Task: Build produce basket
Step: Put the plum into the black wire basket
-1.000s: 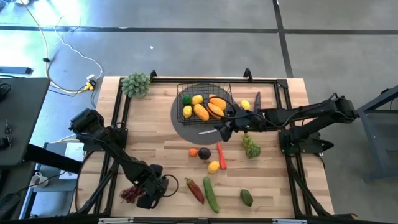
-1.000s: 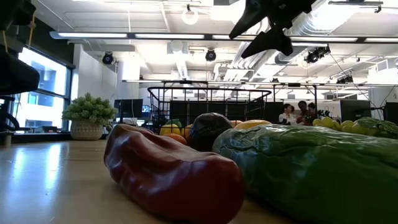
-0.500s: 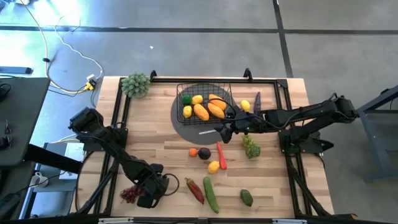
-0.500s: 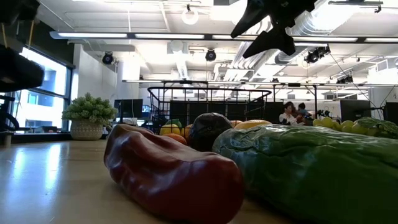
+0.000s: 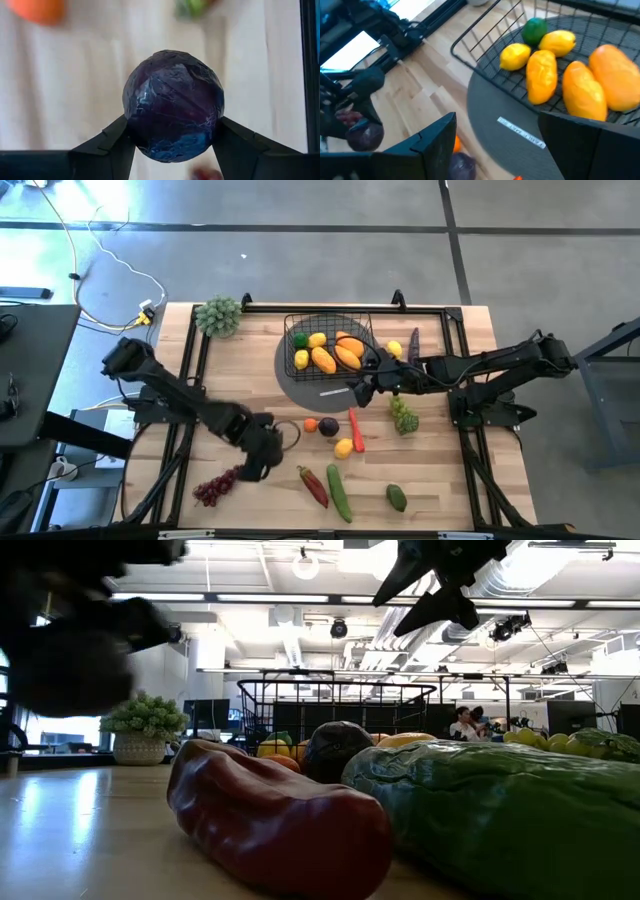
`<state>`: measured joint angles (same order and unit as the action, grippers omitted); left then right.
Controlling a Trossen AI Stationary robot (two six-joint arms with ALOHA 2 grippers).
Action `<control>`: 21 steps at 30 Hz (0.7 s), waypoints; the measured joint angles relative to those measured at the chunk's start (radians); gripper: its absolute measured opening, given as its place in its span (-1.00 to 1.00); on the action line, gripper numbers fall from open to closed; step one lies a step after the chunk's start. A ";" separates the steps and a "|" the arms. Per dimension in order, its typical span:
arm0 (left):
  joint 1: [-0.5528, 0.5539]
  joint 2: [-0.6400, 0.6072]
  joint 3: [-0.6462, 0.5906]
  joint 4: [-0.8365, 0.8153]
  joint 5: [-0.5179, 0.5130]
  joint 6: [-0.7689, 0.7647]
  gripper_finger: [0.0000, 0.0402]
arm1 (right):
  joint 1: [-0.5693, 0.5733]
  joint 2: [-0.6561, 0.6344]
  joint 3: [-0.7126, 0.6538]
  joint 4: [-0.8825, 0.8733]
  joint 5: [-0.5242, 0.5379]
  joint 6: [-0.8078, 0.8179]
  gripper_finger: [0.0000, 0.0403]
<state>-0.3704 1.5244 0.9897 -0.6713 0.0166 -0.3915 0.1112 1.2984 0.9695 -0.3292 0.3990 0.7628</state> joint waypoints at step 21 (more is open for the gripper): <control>0.413 -0.246 0.000 0.209 -0.134 0.208 0.04 | -0.212 0.000 0.000 0.013 0.107 -0.037 0.30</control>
<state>0.0427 1.2789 0.9901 -0.4624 -0.1173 -0.1838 -0.1006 1.2980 0.9695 -0.3161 0.5056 0.7259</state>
